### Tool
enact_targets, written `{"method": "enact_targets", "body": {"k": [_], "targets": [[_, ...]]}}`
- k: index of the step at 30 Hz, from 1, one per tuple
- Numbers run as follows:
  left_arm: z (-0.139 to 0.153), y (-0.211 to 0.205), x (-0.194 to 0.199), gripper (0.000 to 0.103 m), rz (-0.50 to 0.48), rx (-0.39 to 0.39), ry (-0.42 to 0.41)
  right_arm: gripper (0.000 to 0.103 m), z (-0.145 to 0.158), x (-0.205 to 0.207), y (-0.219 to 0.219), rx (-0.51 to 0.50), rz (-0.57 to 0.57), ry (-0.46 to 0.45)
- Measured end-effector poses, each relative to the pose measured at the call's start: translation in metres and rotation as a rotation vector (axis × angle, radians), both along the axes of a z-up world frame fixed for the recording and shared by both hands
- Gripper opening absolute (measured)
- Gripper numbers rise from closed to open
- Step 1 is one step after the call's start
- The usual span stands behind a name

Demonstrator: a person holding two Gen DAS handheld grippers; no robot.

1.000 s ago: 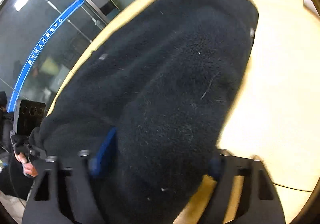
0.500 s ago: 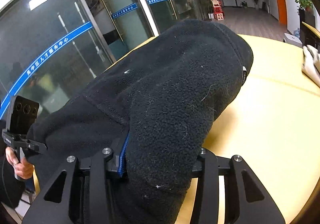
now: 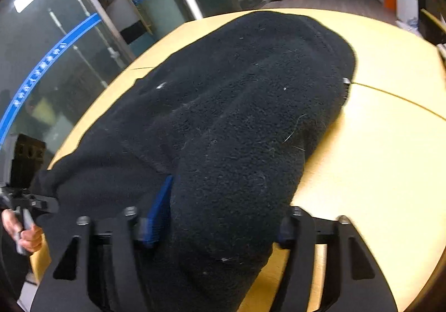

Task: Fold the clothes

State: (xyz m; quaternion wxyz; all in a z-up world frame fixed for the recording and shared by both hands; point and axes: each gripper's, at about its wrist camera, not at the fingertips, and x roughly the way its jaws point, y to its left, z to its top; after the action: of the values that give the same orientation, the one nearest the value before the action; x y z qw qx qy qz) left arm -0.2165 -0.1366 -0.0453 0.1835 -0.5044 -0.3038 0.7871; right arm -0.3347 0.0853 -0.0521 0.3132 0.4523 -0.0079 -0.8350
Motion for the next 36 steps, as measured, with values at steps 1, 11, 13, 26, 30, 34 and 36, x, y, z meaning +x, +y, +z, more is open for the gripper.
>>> {"method": "enact_targets", "body": {"k": [1, 11, 13, 26, 30, 34, 36], "targets": [[0.004, 0.002, 0.002, 0.098, 0.015, -0.031, -0.003, 0.093, 0.001, 0.002, 0.001, 0.015, -0.009, 0.007], [0.124, 0.080, 0.099, 0.099, 0.168, -0.506, 0.229, 0.103, 0.078, 0.127, -0.022, 0.147, -0.039, 0.223], [0.137, 0.102, 0.120, 0.099, 0.175, -0.557, 0.270, 0.103, 0.085, 0.162, -0.026, 0.158, -0.038, 0.260], [0.151, 0.104, 0.240, 0.099, 0.249, -0.657, 0.318, 0.103, 0.106, 0.279, -0.043, 0.225, -0.115, 0.339], [0.154, 0.113, 0.256, 0.099, 0.259, -0.671, 0.325, 0.103, 0.112, 0.293, -0.037, 0.229, -0.130, 0.349], [0.155, 0.118, 0.259, 0.099, 0.239, -0.685, 0.339, 0.103, 0.111, 0.300, -0.036, 0.247, -0.153, 0.352], [0.156, 0.120, 0.260, 0.099, 0.229, -0.692, 0.346, 0.103, 0.109, 0.303, -0.036, 0.250, -0.164, 0.347]]}}
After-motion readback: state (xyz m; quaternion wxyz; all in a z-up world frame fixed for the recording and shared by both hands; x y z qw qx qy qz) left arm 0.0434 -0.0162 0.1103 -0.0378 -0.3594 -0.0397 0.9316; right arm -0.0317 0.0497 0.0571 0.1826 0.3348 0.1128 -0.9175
